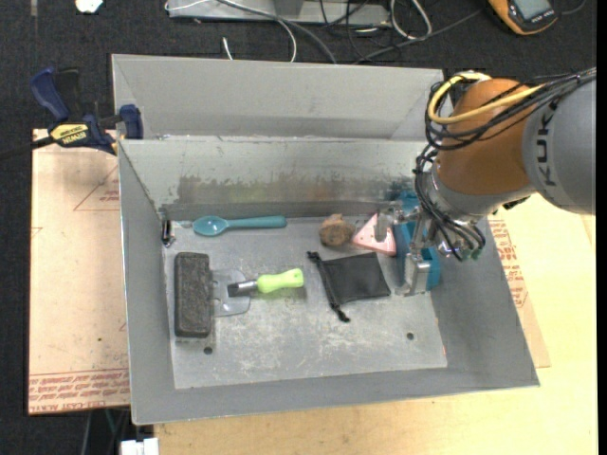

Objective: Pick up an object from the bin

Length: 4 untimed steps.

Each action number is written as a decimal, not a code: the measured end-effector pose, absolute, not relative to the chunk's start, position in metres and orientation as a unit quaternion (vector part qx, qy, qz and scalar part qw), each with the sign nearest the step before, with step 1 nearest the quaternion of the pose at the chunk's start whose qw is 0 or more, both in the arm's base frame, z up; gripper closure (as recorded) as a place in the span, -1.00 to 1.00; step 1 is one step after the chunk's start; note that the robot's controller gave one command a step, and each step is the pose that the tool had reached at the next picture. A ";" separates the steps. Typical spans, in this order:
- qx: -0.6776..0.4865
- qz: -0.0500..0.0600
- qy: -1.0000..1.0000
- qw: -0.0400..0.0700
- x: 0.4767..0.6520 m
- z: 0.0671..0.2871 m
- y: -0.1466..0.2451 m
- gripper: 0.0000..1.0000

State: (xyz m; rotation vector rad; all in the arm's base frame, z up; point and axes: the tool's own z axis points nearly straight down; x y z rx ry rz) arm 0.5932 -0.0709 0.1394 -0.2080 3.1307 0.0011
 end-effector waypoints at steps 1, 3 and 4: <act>-0.047 0.001 0.999 0.004 0.586 0.132 -0.041 -1.00; -0.012 -0.001 1.000 0.009 0.614 0.091 -0.017 1.00; -0.012 -0.001 1.000 0.009 0.614 0.091 -0.017 1.00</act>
Offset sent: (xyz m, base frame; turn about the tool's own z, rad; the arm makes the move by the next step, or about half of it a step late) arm 0.0314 0.0660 -0.0694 0.0935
